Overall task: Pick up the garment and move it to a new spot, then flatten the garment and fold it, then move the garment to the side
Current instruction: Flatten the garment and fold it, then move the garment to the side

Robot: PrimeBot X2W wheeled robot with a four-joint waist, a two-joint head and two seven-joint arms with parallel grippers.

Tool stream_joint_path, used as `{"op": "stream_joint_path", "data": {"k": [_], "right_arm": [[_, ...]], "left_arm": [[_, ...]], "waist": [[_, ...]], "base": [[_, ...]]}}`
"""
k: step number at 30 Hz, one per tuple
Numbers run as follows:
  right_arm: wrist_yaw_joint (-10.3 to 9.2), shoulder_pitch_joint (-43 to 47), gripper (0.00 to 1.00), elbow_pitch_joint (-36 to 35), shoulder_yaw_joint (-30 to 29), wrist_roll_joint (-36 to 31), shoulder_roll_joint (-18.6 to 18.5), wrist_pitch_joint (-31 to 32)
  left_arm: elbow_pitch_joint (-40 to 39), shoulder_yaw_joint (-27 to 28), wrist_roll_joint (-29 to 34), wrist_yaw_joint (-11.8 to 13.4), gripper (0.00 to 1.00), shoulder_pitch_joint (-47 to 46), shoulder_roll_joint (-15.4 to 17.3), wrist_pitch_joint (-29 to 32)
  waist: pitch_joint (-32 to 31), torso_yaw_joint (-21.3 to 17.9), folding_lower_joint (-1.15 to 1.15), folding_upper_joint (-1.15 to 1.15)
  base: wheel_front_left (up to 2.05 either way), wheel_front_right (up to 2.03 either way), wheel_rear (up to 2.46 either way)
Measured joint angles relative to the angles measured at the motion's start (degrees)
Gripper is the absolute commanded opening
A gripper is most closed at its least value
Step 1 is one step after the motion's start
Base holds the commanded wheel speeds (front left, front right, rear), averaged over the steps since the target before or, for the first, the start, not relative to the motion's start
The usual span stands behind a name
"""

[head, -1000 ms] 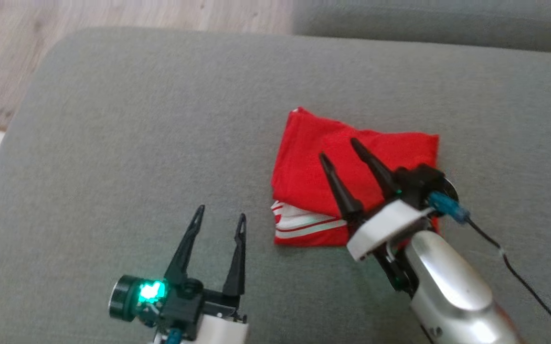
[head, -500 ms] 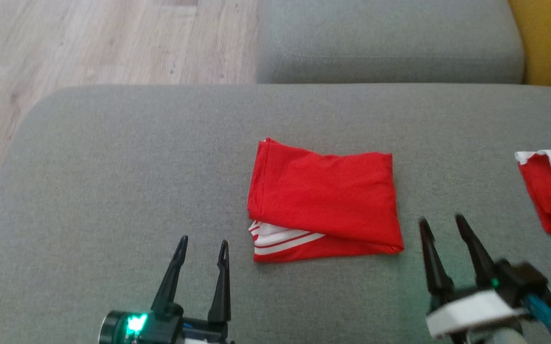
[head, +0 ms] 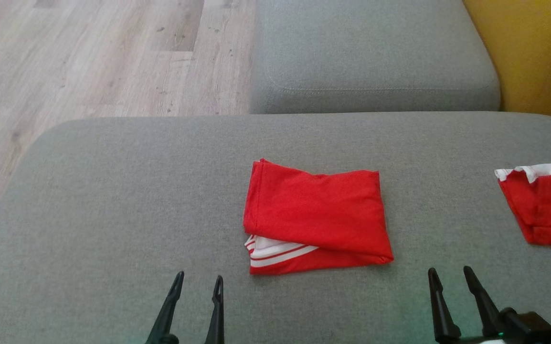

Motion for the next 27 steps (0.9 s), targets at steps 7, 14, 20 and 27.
{"op": "stream_joint_path", "data": {"k": [7,14,20,27], "right_arm": [[0.0,0.0,1.0,-0.4,0.0,0.0,0.1,0.0],[0.0,0.0,1.0,-0.6,0.0,0.6,0.1,0.0],[0.0,0.0,1.0,-0.6,0.0,0.6,0.1,0.0],[0.0,0.0,1.0,-0.6,0.0,0.9,0.1,0.0]], "left_arm": [[0.6,1.3,0.8,-0.9,1.0,0.3,-0.1,0.0],[1.2,1.5,1.1,-1.4,1.0,0.4,-0.4,0.0],[1.8,1.8,1.1,-1.5,1.0,0.5,-0.6,0.0],[2.1,1.9,1.1,-1.5,1.0,0.5,-0.7,0.0]], "waist": [[-0.8,-0.3,0.0,0.0],[-1.1,-0.3,0.01,0.0],[-1.2,-0.2,0.01,0.0],[-0.8,-0.1,0.01,0.0]], "base": [[0.0,0.0,0.0],[0.0,0.0,0.0],[0.0,0.0,0.0],[0.0,0.0,0.0]]}}
